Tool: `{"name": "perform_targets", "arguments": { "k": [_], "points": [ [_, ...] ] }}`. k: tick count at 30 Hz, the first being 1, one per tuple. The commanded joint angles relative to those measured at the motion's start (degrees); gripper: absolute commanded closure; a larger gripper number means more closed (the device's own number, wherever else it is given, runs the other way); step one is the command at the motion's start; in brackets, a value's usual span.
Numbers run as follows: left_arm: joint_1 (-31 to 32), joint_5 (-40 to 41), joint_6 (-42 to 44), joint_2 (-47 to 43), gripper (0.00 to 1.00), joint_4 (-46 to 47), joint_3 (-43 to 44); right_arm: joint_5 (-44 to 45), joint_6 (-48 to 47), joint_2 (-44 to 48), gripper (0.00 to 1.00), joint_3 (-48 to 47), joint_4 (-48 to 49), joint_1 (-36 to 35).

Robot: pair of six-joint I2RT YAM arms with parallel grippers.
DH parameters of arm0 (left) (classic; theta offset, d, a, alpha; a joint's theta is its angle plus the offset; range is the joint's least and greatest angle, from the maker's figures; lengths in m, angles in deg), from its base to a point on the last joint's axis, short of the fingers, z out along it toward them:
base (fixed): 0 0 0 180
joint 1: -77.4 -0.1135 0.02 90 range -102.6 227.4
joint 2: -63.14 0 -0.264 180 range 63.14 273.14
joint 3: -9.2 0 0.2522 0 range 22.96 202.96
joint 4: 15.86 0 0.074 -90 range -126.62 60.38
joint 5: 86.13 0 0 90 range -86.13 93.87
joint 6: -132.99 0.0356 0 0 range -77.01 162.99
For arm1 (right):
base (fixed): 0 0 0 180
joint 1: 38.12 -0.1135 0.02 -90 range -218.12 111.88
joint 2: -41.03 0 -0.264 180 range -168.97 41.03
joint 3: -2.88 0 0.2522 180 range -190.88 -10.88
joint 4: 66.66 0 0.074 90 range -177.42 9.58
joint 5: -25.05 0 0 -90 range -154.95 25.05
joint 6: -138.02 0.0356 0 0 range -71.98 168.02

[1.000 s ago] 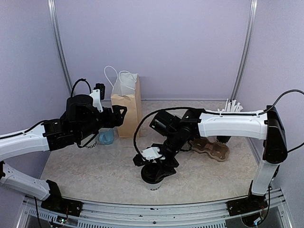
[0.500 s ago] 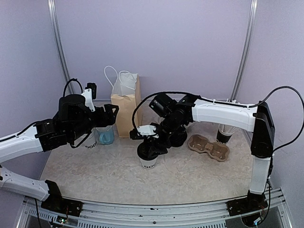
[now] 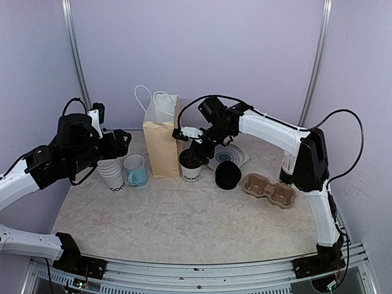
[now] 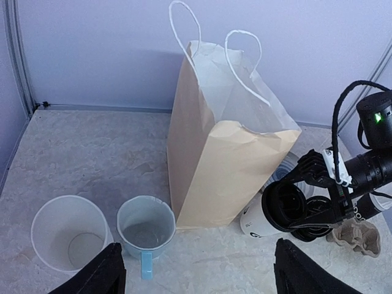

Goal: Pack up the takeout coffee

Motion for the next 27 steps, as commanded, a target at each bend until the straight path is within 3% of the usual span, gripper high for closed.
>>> {"name": "perform_targets", "arguments": {
  "k": [1,7,10,13,17,27],
  "points": [
    [-2.2,-0.1,-1.4,-0.9,0.20,-5.9,1.5,1.6,2.3,-2.6,0.26,-2.6,-3.6,-0.5],
    [-9.1,-4.0,0.2,0.9,0.25,-9.2,2.5,1.0,3.2,-2.6,0.15,-2.1,-4.3,-0.6],
    [-14.2,-10.7,1.9,3.0,0.32,-9.4,3.7,-0.8,4.2,-0.9,0.01,-2.5,-4.4,-0.4],
    [-18.5,-16.2,3.6,5.8,0.39,-9.9,5.7,-1.7,4.7,1.4,0.00,-3.0,-5.1,-0.5],
    [-21.2,-17.1,6.1,11.3,0.48,-12.3,9.1,-2.4,4.5,5.8,0.01,-1.0,-6.9,-0.5],
    [-23.0,-15.0,9.2,23.4,0.52,-17.1,14.8,-5.3,0.8,28.5,0.01,29.0,4.1,-0.3]
  ]
}}
